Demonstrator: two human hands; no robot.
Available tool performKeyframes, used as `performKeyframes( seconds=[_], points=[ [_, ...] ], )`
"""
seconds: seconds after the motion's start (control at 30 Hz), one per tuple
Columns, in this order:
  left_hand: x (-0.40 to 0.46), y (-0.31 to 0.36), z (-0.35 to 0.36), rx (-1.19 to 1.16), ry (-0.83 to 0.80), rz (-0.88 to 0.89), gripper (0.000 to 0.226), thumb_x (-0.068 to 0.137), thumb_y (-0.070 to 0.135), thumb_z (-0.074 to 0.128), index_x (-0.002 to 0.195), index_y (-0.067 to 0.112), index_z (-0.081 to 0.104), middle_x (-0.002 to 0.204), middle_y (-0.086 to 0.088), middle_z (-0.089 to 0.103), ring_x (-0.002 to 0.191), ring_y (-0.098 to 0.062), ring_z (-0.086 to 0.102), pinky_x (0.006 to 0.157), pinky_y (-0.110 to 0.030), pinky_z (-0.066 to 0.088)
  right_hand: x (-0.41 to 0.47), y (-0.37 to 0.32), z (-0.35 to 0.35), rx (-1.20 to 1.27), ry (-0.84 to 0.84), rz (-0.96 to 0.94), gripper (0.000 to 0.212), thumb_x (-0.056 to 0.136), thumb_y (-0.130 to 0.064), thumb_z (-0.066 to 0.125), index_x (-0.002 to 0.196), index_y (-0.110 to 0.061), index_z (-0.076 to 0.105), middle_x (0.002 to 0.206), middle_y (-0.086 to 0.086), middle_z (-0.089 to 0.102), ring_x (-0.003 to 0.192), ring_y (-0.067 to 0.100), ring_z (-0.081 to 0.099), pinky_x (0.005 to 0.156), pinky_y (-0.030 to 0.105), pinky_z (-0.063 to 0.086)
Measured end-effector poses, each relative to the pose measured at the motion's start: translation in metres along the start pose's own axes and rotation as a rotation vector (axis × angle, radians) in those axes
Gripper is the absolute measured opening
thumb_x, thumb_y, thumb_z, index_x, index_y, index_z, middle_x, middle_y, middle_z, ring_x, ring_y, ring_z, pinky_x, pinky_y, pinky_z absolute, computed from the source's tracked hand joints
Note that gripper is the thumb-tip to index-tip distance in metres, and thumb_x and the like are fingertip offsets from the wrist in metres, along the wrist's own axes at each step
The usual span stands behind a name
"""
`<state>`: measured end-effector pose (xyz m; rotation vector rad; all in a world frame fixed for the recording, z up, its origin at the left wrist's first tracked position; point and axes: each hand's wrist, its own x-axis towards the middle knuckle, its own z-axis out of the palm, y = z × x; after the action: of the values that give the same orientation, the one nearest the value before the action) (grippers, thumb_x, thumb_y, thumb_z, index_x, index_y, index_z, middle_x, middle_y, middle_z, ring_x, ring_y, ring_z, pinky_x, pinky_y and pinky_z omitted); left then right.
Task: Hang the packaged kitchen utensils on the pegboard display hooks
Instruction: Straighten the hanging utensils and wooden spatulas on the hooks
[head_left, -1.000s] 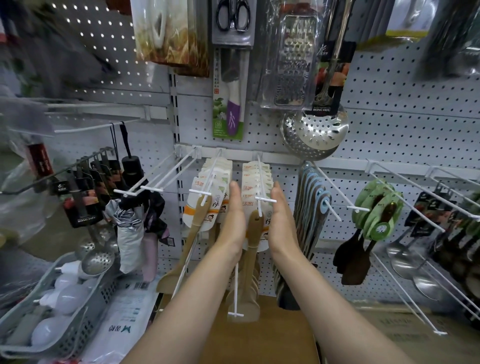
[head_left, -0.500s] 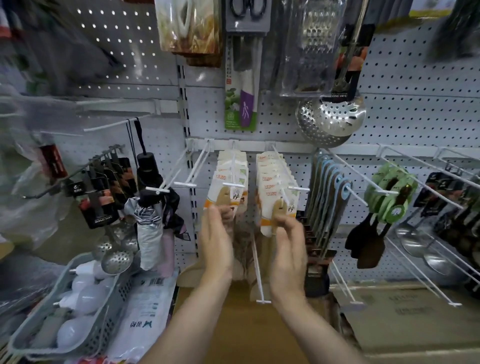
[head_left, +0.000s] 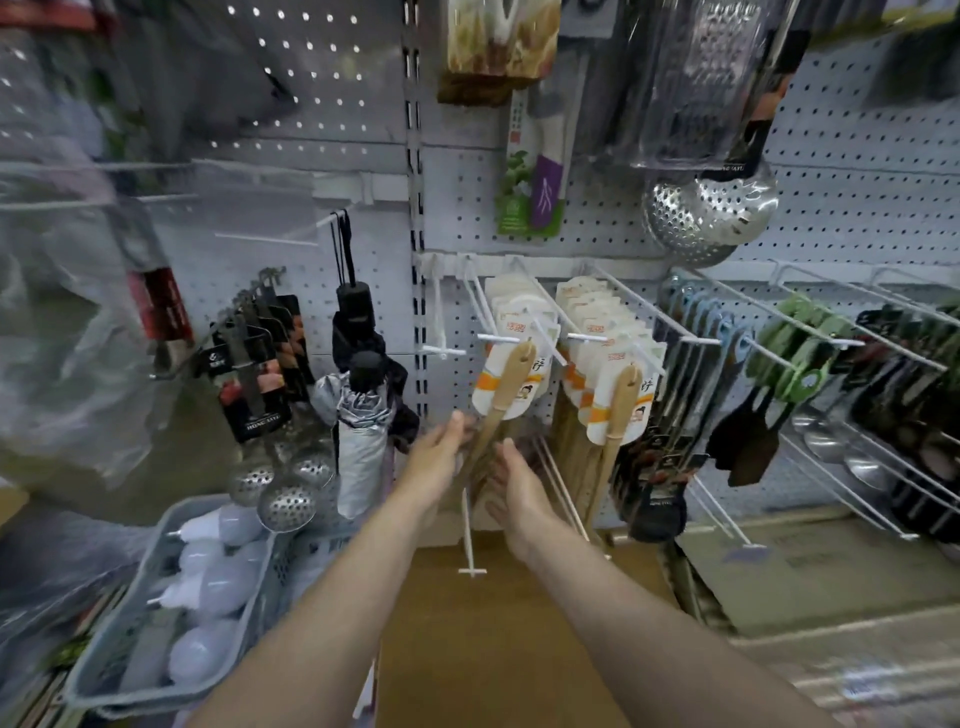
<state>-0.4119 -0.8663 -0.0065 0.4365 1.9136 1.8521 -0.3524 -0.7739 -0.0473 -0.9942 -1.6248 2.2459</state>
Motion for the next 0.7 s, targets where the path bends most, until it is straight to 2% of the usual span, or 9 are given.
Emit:
performKeyframes(
  seconds=[0.1, 0.17, 0.23, 0.27, 0.37, 0.43, 0.53, 0.63, 0.7],
  points=[
    [-0.001, -0.003, -0.006, 0.001, -0.003, 0.028, 0.030, 0.107, 0.037, 0.044, 0.113, 0.023, 0.070, 0.097, 0.018, 0.069, 0.087, 0.009, 0.063, 0.062, -0.006, 0.043, 0.004, 0.012, 0.006, -0.063, 0.024, -0.049, 0.064, 0.090, -0.071, 0.044, 0.141, -0.034, 0.057, 0.146, -0.002, 0.056, 0.134, 0.019, 0.049, 0.116, 0.045, 0.035],
    [0.001, -0.007, -0.011, 0.015, 0.011, 0.047, 0.025, 0.103, 0.034, 0.053, 0.111, 0.022, 0.073, 0.094, 0.016, 0.071, 0.081, 0.009, 0.064, 0.057, -0.002, 0.043, 0.007, 0.019, 0.008, -0.066, 0.059, -0.066, 0.056, 0.089, -0.068, 0.049, 0.131, -0.035, 0.065, 0.136, -0.005, 0.064, 0.125, 0.015, 0.056, 0.111, 0.044, 0.042],
    [0.004, -0.010, -0.016, 0.023, 0.024, 0.066, 0.022, 0.100, 0.031, 0.061, 0.110, 0.018, 0.075, 0.096, 0.009, 0.073, 0.085, -0.001, 0.066, 0.058, -0.002, 0.043, 0.004, 0.023, 0.011, -0.066, 0.079, -0.076, 0.045, 0.092, -0.062, 0.055, 0.122, -0.032, 0.071, 0.126, -0.005, 0.070, 0.117, 0.015, 0.062, 0.105, 0.041, 0.048],
    [0.004, -0.011, -0.017, 0.021, 0.031, 0.073, 0.021, 0.099, 0.029, 0.063, 0.108, 0.016, 0.075, 0.096, 0.006, 0.073, 0.083, -0.001, 0.066, 0.057, -0.002, 0.043, 0.004, 0.025, 0.012, -0.071, 0.085, -0.083, 0.042, 0.092, -0.061, 0.057, 0.118, -0.031, 0.073, 0.121, -0.005, 0.073, 0.115, 0.015, 0.064, 0.104, 0.042, 0.049],
    [0.003, -0.013, -0.018, -0.025, 0.037, 0.076, 0.019, 0.097, 0.024, 0.066, 0.104, 0.009, 0.076, 0.089, 0.003, 0.074, 0.065, 0.008, 0.065, 0.054, -0.004, 0.043, -0.002, 0.027, 0.016, -0.081, 0.094, -0.113, 0.039, 0.088, -0.061, 0.063, 0.105, -0.029, 0.079, 0.109, -0.005, 0.077, 0.112, 0.017, 0.068, 0.105, 0.043, 0.050],
    [0.002, -0.012, -0.017, -0.069, 0.030, 0.071, 0.017, 0.096, 0.021, 0.067, 0.102, 0.008, 0.075, 0.085, 0.001, 0.073, 0.060, 0.009, 0.064, 0.052, -0.007, 0.045, -0.009, 0.026, 0.018, -0.066, 0.102, -0.142, 0.032, 0.094, -0.051, 0.064, 0.099, -0.023, 0.080, 0.104, -0.003, 0.079, 0.105, 0.015, 0.071, 0.098, 0.035, 0.053],
    [0.000, -0.007, -0.012, -0.149, 0.026, 0.033, 0.016, 0.094, 0.021, 0.069, 0.103, 0.008, 0.074, 0.086, -0.001, 0.073, 0.060, 0.003, 0.066, 0.052, -0.014, 0.050, -0.022, 0.026, 0.019, -0.055, 0.082, -0.188, 0.029, 0.100, -0.043, 0.059, 0.094, -0.023, 0.079, 0.096, -0.002, 0.080, 0.098, 0.014, 0.073, 0.089, 0.030, 0.054],
    [-0.001, -0.003, -0.007, -0.181, 0.007, 0.008, 0.024, 0.093, 0.027, 0.071, 0.110, 0.011, 0.073, 0.097, -0.006, 0.073, 0.074, -0.008, 0.067, 0.064, -0.024, 0.056, -0.034, 0.026, 0.016, -0.048, 0.069, -0.218, 0.029, 0.101, -0.041, 0.057, 0.095, -0.023, 0.079, 0.093, -0.003, 0.080, 0.091, 0.009, 0.073, 0.085, 0.025, 0.054],
    [0.000, 0.002, -0.001, -0.206, -0.009, -0.007, 0.027, 0.092, 0.030, 0.072, 0.113, 0.014, 0.071, 0.096, -0.003, 0.074, 0.075, -0.010, 0.067, 0.065, -0.026, 0.056, -0.038, 0.026, 0.012, -0.050, 0.081, -0.226, 0.029, 0.101, -0.041, 0.057, 0.093, -0.023, 0.079, 0.090, -0.004, 0.080, 0.088, 0.006, 0.073, 0.084, 0.023, 0.053]
  ],
)
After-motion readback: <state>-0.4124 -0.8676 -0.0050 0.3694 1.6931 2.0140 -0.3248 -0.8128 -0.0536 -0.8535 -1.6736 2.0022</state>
